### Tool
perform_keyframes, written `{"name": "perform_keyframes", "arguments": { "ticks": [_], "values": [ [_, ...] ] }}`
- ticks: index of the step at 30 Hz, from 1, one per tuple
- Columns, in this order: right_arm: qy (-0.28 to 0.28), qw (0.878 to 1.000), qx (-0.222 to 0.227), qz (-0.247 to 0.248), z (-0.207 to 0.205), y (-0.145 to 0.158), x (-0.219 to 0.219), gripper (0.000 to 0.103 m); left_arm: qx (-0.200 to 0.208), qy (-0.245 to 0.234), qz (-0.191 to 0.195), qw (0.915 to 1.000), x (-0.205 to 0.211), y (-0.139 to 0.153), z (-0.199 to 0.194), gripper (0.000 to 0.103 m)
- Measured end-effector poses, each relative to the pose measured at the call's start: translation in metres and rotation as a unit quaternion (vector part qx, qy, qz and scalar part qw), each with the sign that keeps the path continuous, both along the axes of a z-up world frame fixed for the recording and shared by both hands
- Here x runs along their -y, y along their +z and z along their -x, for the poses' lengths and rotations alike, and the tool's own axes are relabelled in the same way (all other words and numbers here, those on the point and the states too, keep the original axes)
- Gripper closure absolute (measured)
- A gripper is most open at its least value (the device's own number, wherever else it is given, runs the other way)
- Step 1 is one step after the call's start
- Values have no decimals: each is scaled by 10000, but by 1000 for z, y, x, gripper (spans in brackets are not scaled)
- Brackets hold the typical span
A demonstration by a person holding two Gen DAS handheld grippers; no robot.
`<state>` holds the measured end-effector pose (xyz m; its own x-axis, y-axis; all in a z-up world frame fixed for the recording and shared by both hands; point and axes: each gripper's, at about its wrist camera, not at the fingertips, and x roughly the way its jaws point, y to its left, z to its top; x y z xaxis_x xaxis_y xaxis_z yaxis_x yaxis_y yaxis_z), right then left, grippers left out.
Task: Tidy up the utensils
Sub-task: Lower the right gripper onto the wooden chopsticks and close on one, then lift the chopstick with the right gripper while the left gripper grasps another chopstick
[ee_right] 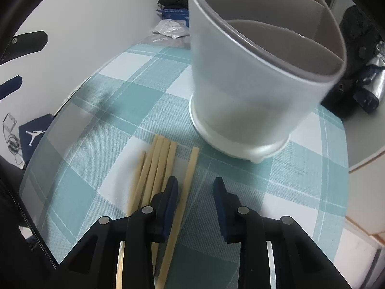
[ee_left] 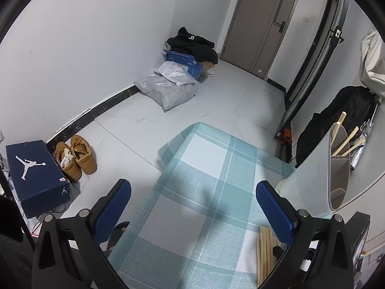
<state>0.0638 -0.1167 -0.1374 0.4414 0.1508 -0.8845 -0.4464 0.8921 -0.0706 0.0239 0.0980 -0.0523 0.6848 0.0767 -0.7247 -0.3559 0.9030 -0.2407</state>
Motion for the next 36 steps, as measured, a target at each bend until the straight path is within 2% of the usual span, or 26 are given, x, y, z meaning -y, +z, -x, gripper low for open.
{"name": "perform_keyframes", "arguments": {
  "ticks": [5,7,8,11,17,25,28,31,33,36],
  "values": [
    [250,9997,-11,-5,-4,1,-7,76,-109,-99,98,9998,-4,-4,-1,1],
    [319,9994,-101,-112,-3,2,-3,84,-108,-97,122,9998,-5,-4,0,1],
    [360,9991,-151,-141,-1,2,-1,94,-115,-99,143,9998,-5,-5,1,1],
    [544,9980,-268,-172,8,4,9,97,-100,-165,211,9996,-6,-4,1,1],
    [884,9955,-350,43,33,7,16,97,-128,-169,194,9996,-7,-6,2,1],
    [1051,9939,-111,309,23,3,-7,94,-254,-75,250,9993,-13,-11,2,1],
    [1037,9939,-154,329,15,2,-13,94,-299,-43,211,9993,-13,-13,3,1],
    [1007,9941,-338,243,8,3,-14,97,-355,-102,110,9993,-10,-16,4,1],
    [904,9943,-570,44,3,5,-10,97,-390,-182,91,9990,-7,-18,4,1],
    [644,9950,-689,-326,-4,14,0,97,-475,-420,68,9980,1,-21,4,1]
  ]
}}
